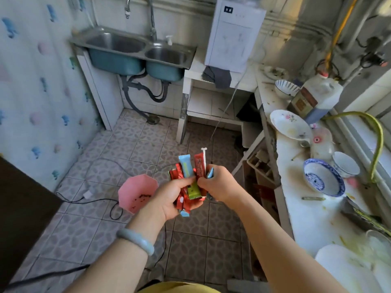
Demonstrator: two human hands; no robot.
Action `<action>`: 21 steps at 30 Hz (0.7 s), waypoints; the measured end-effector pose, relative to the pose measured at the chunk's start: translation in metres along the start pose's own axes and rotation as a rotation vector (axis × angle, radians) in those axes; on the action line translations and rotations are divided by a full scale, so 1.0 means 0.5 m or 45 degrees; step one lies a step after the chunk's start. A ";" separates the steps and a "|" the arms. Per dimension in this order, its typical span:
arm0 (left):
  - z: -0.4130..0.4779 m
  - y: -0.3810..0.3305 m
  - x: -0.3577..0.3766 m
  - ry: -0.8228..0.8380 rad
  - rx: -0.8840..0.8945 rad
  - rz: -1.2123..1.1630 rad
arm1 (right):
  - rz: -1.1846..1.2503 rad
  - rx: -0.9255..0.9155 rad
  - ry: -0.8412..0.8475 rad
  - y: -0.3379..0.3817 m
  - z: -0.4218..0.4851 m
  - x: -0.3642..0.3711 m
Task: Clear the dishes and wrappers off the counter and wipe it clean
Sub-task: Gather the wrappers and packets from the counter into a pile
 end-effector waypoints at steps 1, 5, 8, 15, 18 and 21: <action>0.010 -0.017 -0.017 -0.014 0.011 -0.011 | -0.016 -0.007 0.008 0.021 0.016 0.012; 0.048 -0.070 -0.082 -0.104 0.041 -0.009 | -0.065 -0.049 0.034 0.091 0.076 0.068; 0.072 -0.096 -0.127 -0.179 0.017 -0.010 | -0.112 -0.065 0.081 0.132 0.118 0.109; 0.152 -0.119 -0.214 -0.383 -0.038 -0.100 | -0.303 -0.094 0.203 0.195 0.244 0.194; 0.195 -0.118 -0.246 -0.505 -0.065 -0.116 | -0.394 -0.045 0.311 0.204 0.313 0.231; 0.245 -0.110 -0.281 -0.603 -0.131 -0.165 | -0.433 0.016 0.402 0.209 0.389 0.273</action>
Point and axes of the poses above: each hand's wrist, its own z-axis towards the middle knuckle, its own x-axis out of the palm, y = z × x, the point moved 2 cm from there along z, towards the middle knuckle, and after that the axes turned 15 degrees about x, right-handed, at the moved point
